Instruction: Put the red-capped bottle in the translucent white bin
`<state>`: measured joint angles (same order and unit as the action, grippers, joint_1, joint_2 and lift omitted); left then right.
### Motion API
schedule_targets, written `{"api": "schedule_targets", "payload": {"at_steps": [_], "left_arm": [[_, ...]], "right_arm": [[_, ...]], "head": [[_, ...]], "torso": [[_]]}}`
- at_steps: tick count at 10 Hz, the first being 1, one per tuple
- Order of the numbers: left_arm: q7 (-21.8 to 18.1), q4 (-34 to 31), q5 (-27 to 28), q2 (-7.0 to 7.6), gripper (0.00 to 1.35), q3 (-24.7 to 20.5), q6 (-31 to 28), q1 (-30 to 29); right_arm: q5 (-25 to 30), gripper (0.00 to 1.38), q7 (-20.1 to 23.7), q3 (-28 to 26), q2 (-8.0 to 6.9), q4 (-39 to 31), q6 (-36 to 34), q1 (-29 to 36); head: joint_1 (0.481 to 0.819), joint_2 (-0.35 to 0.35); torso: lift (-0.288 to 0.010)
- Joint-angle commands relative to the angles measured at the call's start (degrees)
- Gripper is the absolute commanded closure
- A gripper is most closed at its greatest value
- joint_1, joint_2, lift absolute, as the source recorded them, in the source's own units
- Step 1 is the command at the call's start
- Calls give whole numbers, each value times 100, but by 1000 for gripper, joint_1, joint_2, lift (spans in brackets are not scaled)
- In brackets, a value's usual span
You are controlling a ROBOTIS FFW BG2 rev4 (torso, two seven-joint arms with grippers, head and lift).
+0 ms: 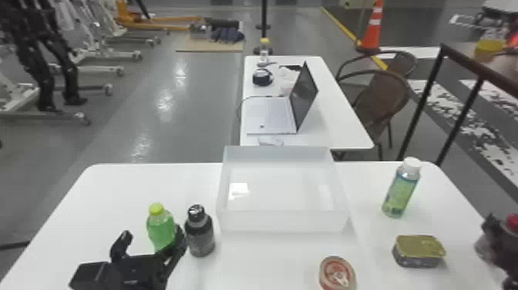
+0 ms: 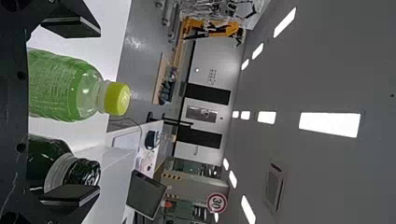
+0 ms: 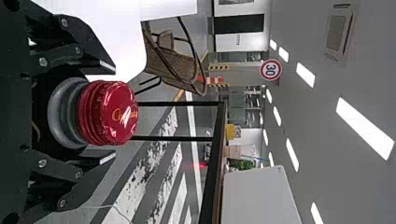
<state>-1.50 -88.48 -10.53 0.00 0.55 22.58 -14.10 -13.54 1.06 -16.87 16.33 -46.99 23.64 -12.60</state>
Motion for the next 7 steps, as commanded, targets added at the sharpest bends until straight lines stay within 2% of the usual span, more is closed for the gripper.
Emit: {"api": "schedule_targets", "payload": {"at_steps": [1,3,4,5,7], "left_arm": [[0,6,-19,-15,122,-2,10,-5],[0,15,-37,-15,122,-11,18,-5],[-8,15,-37,-15,124,-11,36,4],[-8,15,-63,-15,122,-20,36,-5],[-8,24,-63,-15,124,-11,36,4]], "right_arm": [[-26,1038,-1,0,-15,-179,1,47],[-105,1047,8,0,-24,-284,-52,91],[-131,1141,17,0,-59,-293,-52,91],[-140,1147,87,9,-165,-556,-61,117],[-237,1145,113,9,-349,-1690,-852,319]], "head": [[549,0],[549,0],[549,0],[549,0],[549,0]], "torso": [[-100],[-100],[-100],[-100],[-100]]}}
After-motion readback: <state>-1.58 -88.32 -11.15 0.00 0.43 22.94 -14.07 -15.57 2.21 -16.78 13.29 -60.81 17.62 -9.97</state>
